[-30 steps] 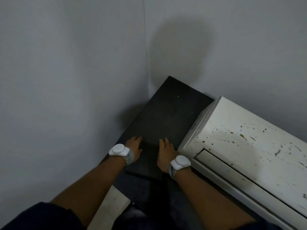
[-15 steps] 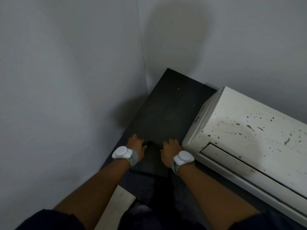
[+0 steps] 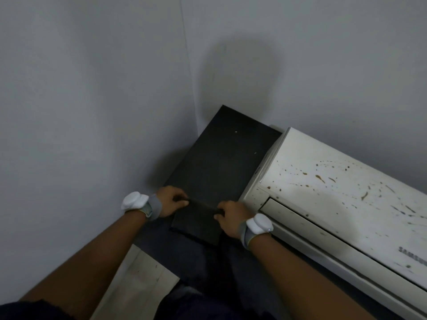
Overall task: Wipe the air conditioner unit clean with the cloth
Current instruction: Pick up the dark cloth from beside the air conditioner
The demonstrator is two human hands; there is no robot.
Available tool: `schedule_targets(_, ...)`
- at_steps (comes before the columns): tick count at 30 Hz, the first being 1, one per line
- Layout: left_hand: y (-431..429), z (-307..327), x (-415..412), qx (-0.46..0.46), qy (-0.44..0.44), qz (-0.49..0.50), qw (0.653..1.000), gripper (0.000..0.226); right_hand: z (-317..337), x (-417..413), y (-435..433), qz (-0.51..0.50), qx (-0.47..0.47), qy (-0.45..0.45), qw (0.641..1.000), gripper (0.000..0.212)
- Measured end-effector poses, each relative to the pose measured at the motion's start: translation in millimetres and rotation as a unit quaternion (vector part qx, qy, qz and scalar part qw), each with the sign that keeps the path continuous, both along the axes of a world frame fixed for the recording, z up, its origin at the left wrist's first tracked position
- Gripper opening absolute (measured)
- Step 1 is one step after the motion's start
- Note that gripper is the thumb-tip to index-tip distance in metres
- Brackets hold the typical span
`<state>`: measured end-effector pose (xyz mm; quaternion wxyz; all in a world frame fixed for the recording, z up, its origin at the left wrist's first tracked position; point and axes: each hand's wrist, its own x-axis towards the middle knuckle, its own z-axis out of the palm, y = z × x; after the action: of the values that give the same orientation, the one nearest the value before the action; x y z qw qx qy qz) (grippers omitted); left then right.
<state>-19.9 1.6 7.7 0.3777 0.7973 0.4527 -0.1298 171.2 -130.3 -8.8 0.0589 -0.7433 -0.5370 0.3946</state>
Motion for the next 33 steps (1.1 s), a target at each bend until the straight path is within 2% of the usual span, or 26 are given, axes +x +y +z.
schedule_targets(5,4,36,9,-0.043,-0.039,-0.001,0.998,0.024,38,13,-11,0.009,0.019,0.031,0.999,0.028)
schedule_targets(11,21,93,42,-0.033,-0.105,-0.016,0.994,0.021,99,33,-6,0.022,0.057,0.038,0.997,0.030)
schedule_targets(15,35,137,71,-0.020,-0.137,-0.049,0.989,0.016,147,60,-4,-0.006,0.094,0.062,0.994,0.025)
schedule_targets(20,45,189,124,0.030,-0.170,-0.101,0.980,0.021,201,118,-8,-0.092,0.106,0.110,0.984,0.022)
schedule_targets(26,45,237,192,0.119,-0.260,-0.105,0.953,0.027,250,188,-11,-0.178,0.195,0.074,0.962,0.011)
schedule_targets(30,38,254,238,0.167,-0.331,-0.093,0.924,0.029,265,227,-14,-0.254,0.280,0.052,0.924,0.003)
schedule_targets(33,29,247,263,0.191,-0.349,-0.088,0.913,0.029,258,246,-20,-0.279,0.321,-0.012,0.905,0.013)
